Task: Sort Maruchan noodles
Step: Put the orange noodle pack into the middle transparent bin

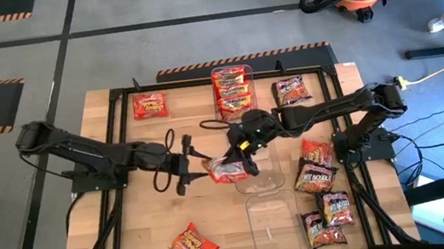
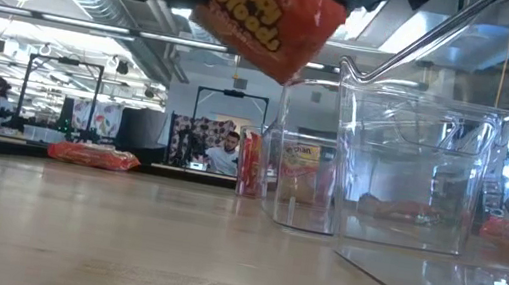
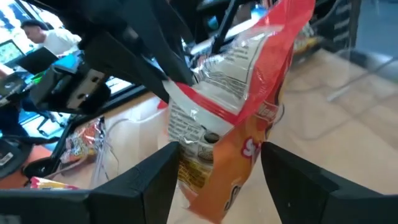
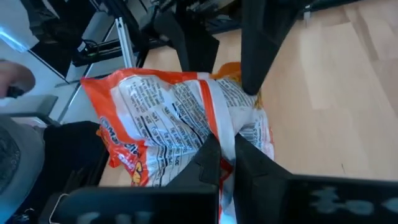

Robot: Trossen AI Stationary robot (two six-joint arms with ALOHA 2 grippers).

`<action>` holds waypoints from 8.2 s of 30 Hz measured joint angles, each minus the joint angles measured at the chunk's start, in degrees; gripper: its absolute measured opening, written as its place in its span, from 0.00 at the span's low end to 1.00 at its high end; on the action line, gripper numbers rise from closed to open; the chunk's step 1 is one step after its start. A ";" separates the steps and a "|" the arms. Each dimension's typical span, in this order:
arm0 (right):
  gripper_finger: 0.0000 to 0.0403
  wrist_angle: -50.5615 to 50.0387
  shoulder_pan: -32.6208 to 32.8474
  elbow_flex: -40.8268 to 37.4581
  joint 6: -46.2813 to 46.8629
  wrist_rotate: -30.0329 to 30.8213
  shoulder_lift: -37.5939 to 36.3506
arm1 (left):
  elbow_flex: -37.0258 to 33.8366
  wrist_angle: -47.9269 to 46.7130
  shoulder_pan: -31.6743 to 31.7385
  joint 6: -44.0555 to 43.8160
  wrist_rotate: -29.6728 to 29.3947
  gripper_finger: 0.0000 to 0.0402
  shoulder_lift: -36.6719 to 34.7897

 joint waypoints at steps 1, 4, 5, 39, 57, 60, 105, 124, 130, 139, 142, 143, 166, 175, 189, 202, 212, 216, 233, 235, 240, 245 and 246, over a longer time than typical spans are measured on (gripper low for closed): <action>0.00 0.34 0.00 -0.04 0.26 0.03 0.00 | 0.00 0.05 -0.01 0.50 -0.39 0.55 0.37; 0.00 1.09 0.00 -0.04 0.73 0.21 0.00 | 0.00 0.38 0.01 1.93 -0.75 0.55 1.13; 0.00 1.09 0.02 -0.04 1.26 0.55 0.00 | 0.00 0.68 0.01 2.33 -0.82 0.55 1.44; 0.56 -0.01 -1.43 0.20 -4.02 1.23 -4.47 | -0.02 3.70 0.16 -12.84 0.81 0.02 1.56; 0.64 -10.21 9.54 0.11 -18.28 35.36 -9.12 | -0.02 -5.51 9.50 -42.61 0.34 0.01 1.52; 0.64 -9.84 9.60 1.44 -19.06 36.24 -6.27 | -0.02 -5.51 9.42 -43.27 0.61 0.01 1.52; 0.06 -47.40 2.92 22.26 -16.17 29.75 4.22 | 0.10 -11.57 6.49 -37.11 2.74 0.32 -3.81; 0.06 -40.63 -8.36 5.11 -12.37 18.98 3.74 | 0.00 -18.16 4.82 -36.48 1.96 0.32 -3.95; 0.07 -35.27 -9.46 -0.18 -12.39 16.14 3.74 | 0.00 -18.14 4.82 -36.48 1.94 0.32 -3.95; 0.10 -28.62 -9.27 -3.67 -11.70 16.56 3.74 | 0.00 -18.12 4.84 -36.54 1.76 0.32 -3.95; 0.18 -28.56 -9.27 -3.67 -11.68 17.13 3.74 | 0.00 -18.12 4.84 -36.56 1.76 0.32 -3.95; 0.22 -28.55 -9.27 -3.67 -11.64 17.67 3.74 | 0.00 -18.12 4.84 -36.56 1.76 0.32 -3.94; 0.45 -36.84 -9.25 4.42 -10.68 32.42 3.69 | 0.00 -18.10 4.86 -36.37 1.74 0.32 -3.93; 0.45 -36.05 -9.20 4.42 -10.64 32.96 3.69 | 0.00 -18.10 4.86 -36.30 1.74 0.32 -3.93; 0.45 -41.27 -1.97 13.46 -8.33 29.67 3.58 | 0.00 -18.10 4.85 -36.42 1.74 0.32 -3.93; 0.45 -12.66 9.75 6.50 -2.91 24.30 3.58 | 0.00 -18.12 -5.52 -38.65 1.02 0.32 -3.93; 0.63 -1.44 14.49 6.10 6.21 22.78 3.70 | -0.09 -18.82 -23.51 -52.82 -4.58 0.32 -2.19; 0.73 2.97 17.22 5.99 10.42 22.68 5.51 | -0.07 -18.56 -30.80 -60.34 -6.46 0.32 0.83; 0.70 -14.81 21.55 40.29 27.54 17.18 33.95 | -0.02 0.22 -50.30 -72.75 -16.31 0.32 17.62; 0.70 -15.08 21.47 42.51 31.00 15.63 37.05 | -0.02 3.11 -50.52 -72.74 -16.40 0.32 20.09; 0.70 -15.16 21.03 44.30 38.53 12.16 42.51 | -0.02 8.19 -50.50 -72.76 -16.99 0.32 25.89; 0.70 -14.52 21.04 44.41 42.55 11.96 44.93 | -0.02 9.86 -50.44 -73.26 -18.70 0.32 29.00; 0.70 -13.67 21.09 44.41 43.40 11.64 45.32 | 0.00 9.88 -50.45 -73.63 -19.03 0.32 29.59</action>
